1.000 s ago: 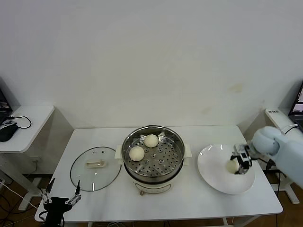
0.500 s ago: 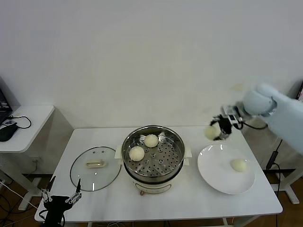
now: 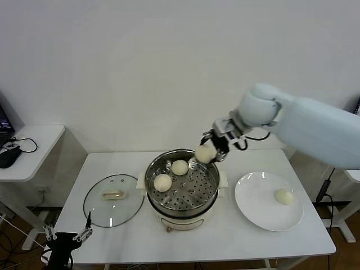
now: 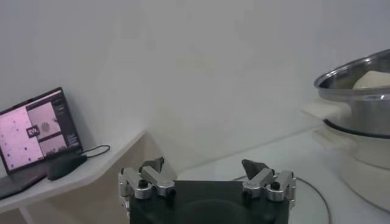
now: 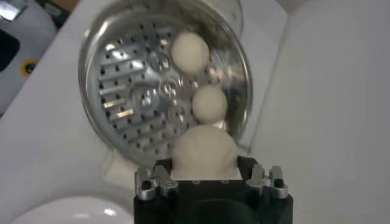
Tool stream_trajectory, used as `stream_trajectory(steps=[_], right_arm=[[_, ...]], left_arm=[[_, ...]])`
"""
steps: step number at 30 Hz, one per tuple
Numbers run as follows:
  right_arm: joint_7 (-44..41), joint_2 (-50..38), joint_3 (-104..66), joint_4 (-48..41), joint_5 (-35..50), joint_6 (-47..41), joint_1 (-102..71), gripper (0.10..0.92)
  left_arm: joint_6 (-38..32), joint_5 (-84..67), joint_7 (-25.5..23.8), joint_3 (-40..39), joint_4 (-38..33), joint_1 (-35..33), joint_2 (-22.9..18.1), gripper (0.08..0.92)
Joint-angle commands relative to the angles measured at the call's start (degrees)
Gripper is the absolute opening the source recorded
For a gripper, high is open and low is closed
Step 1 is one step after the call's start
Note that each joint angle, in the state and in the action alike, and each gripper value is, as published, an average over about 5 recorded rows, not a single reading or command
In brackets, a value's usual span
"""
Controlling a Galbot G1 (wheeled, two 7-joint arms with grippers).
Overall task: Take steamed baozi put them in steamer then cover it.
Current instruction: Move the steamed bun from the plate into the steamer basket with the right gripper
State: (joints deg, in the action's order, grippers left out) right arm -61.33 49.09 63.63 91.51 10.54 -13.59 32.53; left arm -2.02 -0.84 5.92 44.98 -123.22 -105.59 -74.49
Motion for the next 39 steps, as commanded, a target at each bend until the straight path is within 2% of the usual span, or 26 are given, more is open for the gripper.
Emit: stream_trajectory(steps=[1,18,31,39], right_arm=[[4.1,10.8,11.2,1.8,-4.2,9.1,1.9,0.662],[7.9,12.1,13.5,4.3,-21.5,21.0,-4.7,0.664],[8.3,11.9,13.3,4.8,-23.6,23.1,-4.8,0.678],[7.0,10.0,9.3,4.2,-19.5,22.9,-0.9,0.815]], left_arm=[[0.0,0.0,0.0,0.4,-0.1,0.0,-0.3,0.823],[-0.2,-0.3,0.2,0.9,-0.4,-0.1,-1.5,0.823],[-0.3,-0.5,0.2,1.0,0.1,0.2,-1.2,0.823],[-0.3,-0.5,0.1,0.9,0.1,0.4,-1.0,0.823]])
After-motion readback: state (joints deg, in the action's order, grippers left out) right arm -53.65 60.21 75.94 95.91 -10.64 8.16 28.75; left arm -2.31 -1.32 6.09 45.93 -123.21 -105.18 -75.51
